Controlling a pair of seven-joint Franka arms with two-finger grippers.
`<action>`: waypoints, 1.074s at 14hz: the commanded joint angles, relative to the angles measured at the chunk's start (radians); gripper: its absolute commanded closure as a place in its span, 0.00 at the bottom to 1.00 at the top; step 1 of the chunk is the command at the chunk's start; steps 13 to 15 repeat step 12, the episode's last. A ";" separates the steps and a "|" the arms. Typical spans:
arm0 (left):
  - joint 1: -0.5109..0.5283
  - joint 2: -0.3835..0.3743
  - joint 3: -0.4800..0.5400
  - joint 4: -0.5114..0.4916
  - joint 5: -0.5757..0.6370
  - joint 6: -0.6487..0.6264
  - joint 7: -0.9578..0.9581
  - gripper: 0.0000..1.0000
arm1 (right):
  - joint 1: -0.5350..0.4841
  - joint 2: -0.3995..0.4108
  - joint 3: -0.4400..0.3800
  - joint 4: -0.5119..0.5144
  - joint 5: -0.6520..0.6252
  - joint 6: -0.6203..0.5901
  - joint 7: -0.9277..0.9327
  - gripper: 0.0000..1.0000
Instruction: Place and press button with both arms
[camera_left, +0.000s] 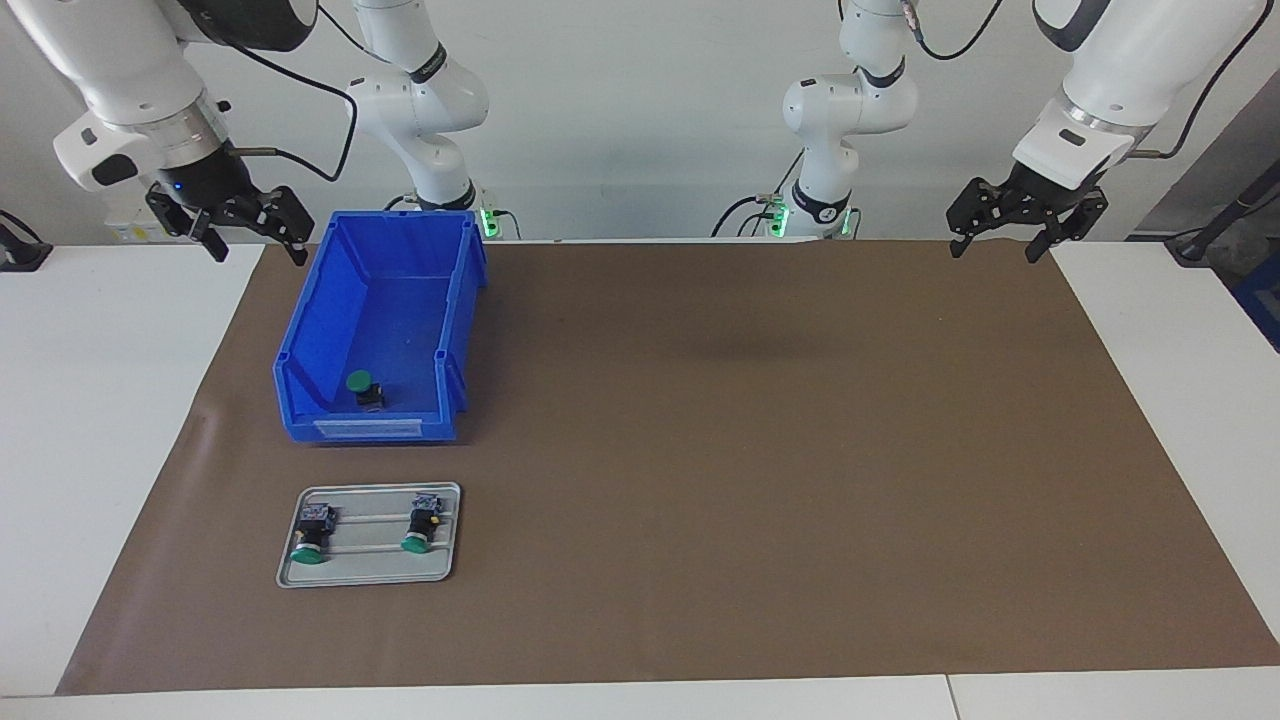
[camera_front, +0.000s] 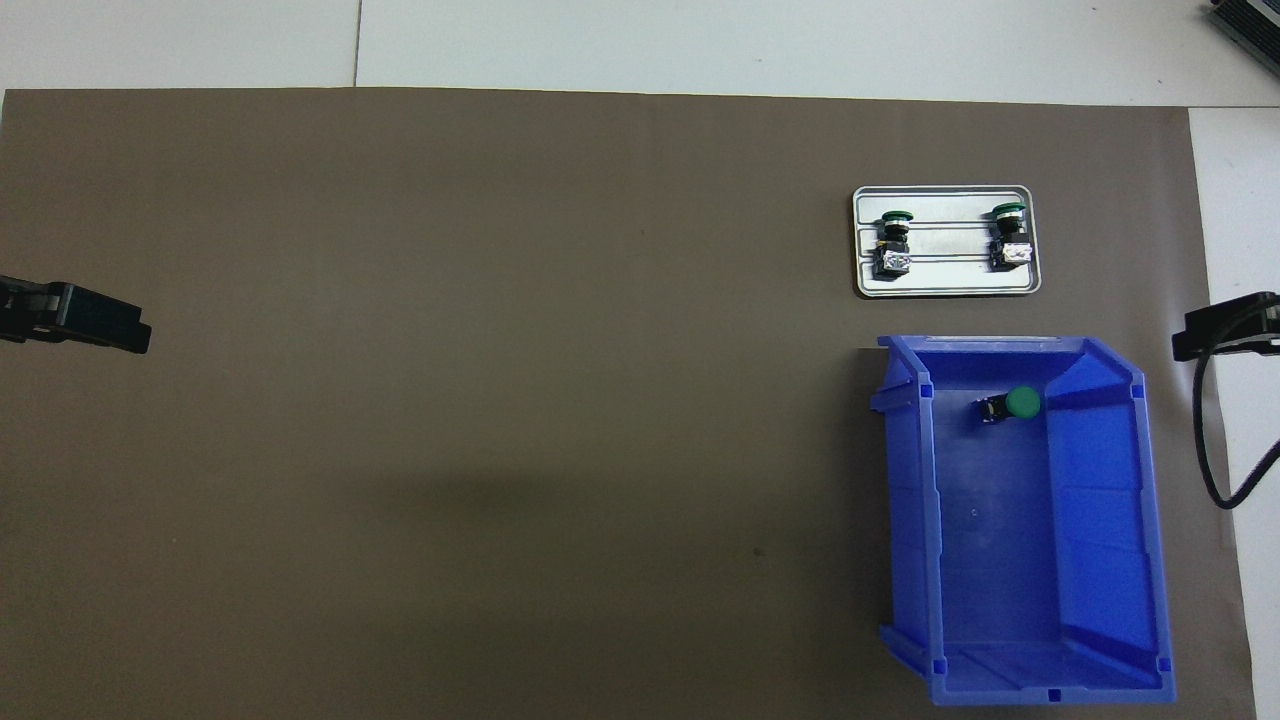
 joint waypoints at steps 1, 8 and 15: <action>0.006 -0.025 -0.004 -0.024 0.012 0.013 -0.003 0.00 | 0.016 -0.035 0.000 -0.045 -0.008 0.023 0.010 0.00; 0.007 -0.025 -0.004 -0.026 0.012 0.010 -0.001 0.00 | 0.016 -0.041 0.006 -0.051 0.001 0.011 0.016 0.00; 0.009 -0.025 -0.004 -0.026 0.010 0.010 -0.001 0.00 | 0.016 -0.041 0.006 -0.043 0.001 -0.012 0.008 0.00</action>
